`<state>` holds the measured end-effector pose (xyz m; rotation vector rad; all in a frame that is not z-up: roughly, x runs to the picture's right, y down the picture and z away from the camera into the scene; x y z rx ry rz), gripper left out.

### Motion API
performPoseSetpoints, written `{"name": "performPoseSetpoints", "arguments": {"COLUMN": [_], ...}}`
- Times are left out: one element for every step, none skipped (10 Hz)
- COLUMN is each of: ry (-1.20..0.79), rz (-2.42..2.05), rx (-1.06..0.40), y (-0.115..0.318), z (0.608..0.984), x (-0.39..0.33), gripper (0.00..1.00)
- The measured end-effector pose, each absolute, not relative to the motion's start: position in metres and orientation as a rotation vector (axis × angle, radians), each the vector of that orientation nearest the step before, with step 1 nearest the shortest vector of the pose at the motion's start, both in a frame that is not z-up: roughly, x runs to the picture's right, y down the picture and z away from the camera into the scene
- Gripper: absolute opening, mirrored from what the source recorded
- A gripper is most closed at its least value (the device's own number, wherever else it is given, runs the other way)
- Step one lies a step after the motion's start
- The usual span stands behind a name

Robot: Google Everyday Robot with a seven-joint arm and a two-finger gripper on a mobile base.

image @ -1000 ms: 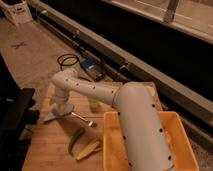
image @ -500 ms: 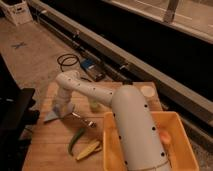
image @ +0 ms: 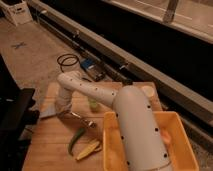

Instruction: Place towel in paper cup

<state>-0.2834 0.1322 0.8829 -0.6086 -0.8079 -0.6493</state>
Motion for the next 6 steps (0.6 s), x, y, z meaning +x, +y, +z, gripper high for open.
{"name": "performPoseSetpoints", "arguments": {"ry": [-0.809, -0.812, -0.811, -0.811, -0.81, -0.811], "rz": [-0.651, -0.654, -0.652, -0.652, -0.652, -0.655], "rx": [-0.608, -0.607, -0.603, -0.596, -0.588, -0.572], "y": [0.134, 0.135, 0.135, 0.134, 0.132, 0.128], "z": [0.882, 0.881, 0.88, 0.879, 0.877, 0.871], "x": [-0.284, -0.285, -0.284, -0.283, -0.282, -0.282], "gripper": [0.0, 0.0, 0.0, 0.0, 0.0, 0.0]}}
